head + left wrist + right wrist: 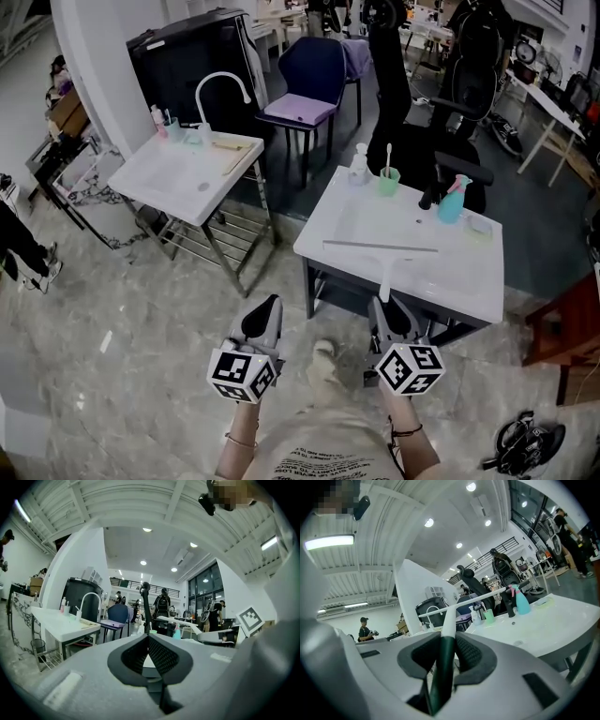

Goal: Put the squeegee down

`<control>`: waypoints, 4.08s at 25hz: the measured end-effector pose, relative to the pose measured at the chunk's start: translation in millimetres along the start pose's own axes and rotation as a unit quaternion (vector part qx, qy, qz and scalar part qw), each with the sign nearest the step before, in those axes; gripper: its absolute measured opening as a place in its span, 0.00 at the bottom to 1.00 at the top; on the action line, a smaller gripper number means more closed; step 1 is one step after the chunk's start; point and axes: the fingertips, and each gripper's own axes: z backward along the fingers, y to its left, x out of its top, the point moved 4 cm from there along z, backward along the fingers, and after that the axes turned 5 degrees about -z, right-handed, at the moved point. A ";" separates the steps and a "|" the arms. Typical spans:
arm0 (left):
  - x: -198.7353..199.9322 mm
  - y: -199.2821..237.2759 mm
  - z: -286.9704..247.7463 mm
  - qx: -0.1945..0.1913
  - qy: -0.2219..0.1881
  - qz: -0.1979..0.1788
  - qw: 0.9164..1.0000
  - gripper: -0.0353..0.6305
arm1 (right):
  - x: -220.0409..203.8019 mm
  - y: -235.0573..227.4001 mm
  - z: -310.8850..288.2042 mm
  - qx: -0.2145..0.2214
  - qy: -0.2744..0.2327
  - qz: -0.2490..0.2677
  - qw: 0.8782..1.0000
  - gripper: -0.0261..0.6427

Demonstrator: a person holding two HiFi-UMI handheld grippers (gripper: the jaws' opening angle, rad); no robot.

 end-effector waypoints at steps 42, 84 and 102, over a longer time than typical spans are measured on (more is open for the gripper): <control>-26.5 125.0 -246.9 0.007 0.070 0.041 0.997 0.09 | 14.1 -74.4 -276.3 -0.016 0.084 -0.066 0.994 0.19; -127.7 149.1 -319.3 -0.096 0.223 0.120 0.963 0.09 | -74.2 -93.6 -355.9 -0.124 0.223 -0.088 0.963 0.18; -129.7 144.9 -318.7 -0.111 0.227 0.119 0.960 0.09 | -77.4 -92.9 -358.4 -0.128 0.242 -0.082 0.958 0.19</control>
